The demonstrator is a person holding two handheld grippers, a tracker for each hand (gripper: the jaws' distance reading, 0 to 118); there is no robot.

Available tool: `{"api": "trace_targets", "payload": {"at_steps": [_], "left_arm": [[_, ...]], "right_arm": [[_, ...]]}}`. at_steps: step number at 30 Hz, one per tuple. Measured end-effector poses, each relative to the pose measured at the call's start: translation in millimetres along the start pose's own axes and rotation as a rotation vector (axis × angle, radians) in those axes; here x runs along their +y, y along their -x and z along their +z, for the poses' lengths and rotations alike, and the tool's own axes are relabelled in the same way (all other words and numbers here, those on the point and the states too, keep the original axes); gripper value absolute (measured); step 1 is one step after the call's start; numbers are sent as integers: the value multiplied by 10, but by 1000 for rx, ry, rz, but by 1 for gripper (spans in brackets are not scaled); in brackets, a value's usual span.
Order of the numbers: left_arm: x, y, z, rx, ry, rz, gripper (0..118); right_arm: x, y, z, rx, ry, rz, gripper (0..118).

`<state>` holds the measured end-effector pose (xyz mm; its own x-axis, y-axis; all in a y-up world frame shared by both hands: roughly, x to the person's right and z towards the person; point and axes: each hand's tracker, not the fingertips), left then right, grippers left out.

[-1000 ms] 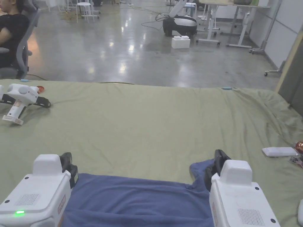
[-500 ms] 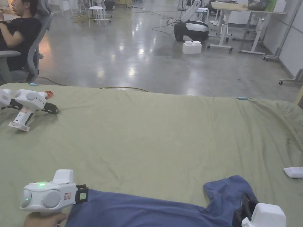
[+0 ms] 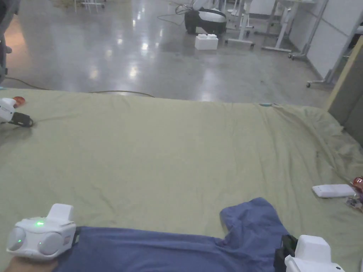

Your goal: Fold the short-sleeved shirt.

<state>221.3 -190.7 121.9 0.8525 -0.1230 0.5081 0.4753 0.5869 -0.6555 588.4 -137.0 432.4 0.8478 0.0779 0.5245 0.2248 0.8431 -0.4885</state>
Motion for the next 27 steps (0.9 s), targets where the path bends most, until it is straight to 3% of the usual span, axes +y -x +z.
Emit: {"api": "trace_targets", "payload": {"at_steps": [3,4,11,17,19,21,24,27], "left_arm": [[17,71,85,-21,-17,57,1],[22,92,133,-36,-27,64,1],[51,151,416,-51,-109,46,1],[-7,153,451,-45,-114,34,1],[-29,147,424,-44,-108,34,1],[-42,145,423,-41,-105,32,1],[-70,143,385,-40,-101,33,1],[-89,125,402,-42,-101,39,1]], "right_arm": [[97,-257,-320,-7,118,7,62],[137,-343,-435,-18,143,4,76],[389,-749,-1349,49,342,7,77],[315,-708,-1836,104,531,8,69],[263,-664,-1918,87,554,23,48],[273,-620,-1853,78,524,56,44],[270,-559,-1838,75,512,56,3],[265,-586,-1788,77,491,18,2]]}}
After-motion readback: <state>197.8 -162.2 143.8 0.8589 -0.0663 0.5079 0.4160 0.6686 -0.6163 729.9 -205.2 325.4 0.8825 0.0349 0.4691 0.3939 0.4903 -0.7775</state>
